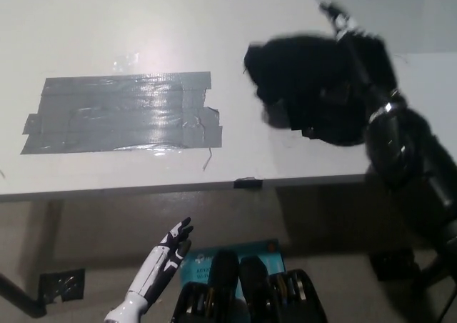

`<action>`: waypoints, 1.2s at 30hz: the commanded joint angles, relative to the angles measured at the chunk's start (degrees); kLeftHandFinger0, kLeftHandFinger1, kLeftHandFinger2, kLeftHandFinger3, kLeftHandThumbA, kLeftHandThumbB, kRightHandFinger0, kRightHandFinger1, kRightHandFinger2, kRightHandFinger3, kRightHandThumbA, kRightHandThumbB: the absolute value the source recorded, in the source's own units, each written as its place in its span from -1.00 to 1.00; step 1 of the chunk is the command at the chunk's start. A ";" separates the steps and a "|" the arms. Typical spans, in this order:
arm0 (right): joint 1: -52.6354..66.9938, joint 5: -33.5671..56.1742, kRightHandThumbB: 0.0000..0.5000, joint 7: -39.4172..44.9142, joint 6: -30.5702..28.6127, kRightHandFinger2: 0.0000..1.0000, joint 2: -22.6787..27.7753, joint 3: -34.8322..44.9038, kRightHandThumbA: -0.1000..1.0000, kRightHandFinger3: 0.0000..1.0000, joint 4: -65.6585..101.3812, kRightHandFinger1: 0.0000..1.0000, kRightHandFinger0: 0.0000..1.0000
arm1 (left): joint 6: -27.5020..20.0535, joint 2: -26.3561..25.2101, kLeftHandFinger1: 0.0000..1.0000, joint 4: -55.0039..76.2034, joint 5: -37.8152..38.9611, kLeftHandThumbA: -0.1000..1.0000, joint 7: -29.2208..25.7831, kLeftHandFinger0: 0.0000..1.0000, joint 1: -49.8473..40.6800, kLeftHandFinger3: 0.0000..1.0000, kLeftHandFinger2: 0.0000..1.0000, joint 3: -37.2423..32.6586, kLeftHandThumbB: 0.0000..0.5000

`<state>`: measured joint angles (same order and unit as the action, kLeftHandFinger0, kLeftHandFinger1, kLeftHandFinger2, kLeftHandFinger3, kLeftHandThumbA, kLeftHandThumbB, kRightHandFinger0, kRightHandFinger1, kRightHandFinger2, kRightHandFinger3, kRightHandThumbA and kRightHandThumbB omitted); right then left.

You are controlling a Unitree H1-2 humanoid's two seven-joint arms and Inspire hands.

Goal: A person hands a black t-shirt to the robot and rhe robot picks it up with its right hand and places it on the black spot on the desk infron tof it

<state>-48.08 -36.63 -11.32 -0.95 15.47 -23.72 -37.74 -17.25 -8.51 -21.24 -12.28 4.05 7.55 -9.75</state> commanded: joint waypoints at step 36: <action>-4.07 63.99 1.00 37.94 21.99 1.00 19.47 32.06 0.52 1.00 57.23 1.00 1.00 | -0.39 -0.58 1.00 1.29 -0.41 1.00 0.49 1.00 1.58 1.00 1.00 -0.01 1.00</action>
<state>-45.11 -14.36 19.01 8.35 27.21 -14.45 -6.92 -16.64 -8.49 -21.82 -12.47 4.05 7.51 -9.64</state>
